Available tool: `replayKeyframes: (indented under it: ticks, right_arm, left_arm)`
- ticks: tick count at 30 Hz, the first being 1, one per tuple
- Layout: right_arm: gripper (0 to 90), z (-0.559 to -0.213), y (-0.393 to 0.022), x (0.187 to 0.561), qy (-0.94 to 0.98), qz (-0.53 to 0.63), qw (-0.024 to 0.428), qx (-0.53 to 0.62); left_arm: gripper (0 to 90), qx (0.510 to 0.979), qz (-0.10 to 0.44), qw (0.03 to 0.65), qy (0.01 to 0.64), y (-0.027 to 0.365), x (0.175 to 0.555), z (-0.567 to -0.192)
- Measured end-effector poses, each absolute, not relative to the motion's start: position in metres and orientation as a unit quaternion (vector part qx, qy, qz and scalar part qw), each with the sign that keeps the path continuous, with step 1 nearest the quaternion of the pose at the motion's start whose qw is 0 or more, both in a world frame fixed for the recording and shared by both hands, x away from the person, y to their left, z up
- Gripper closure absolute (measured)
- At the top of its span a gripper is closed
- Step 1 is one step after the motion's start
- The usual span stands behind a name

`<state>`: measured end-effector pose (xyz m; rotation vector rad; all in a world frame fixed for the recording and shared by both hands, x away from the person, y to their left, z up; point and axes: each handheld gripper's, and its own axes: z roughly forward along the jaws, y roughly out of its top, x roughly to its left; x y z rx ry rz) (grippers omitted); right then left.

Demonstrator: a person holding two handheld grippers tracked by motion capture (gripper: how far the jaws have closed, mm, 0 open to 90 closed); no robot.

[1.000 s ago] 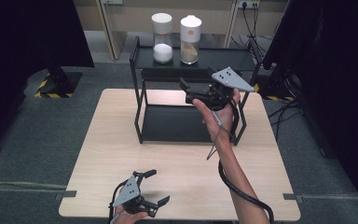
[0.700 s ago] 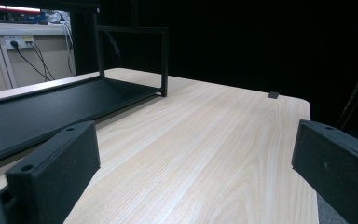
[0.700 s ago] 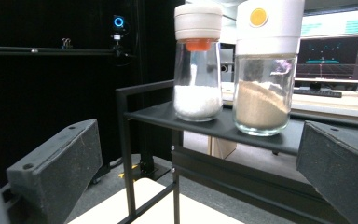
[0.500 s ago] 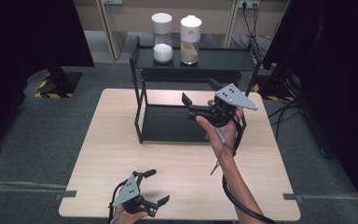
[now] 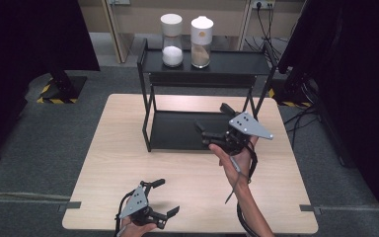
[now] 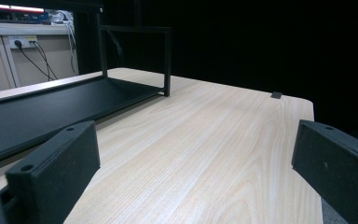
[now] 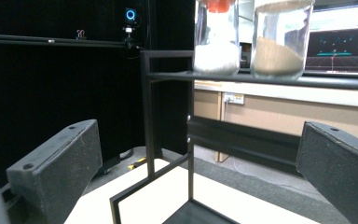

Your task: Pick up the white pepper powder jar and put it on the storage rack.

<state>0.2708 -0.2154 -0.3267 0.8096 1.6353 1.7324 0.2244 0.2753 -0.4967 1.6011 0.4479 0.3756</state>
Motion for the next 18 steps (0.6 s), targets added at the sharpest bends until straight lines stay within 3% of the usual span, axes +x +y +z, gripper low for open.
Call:
replayKeyframes:
  ticks: [18]
  right_arm:
    - [0.5, -0.366, -0.226, 0.245, 0.627, 0.653, 0.291, 0.307]
  left_arm:
    - [0.2, 0.705, 0.170, 0.659, 0.201, 0.276, 0.225, -0.498]
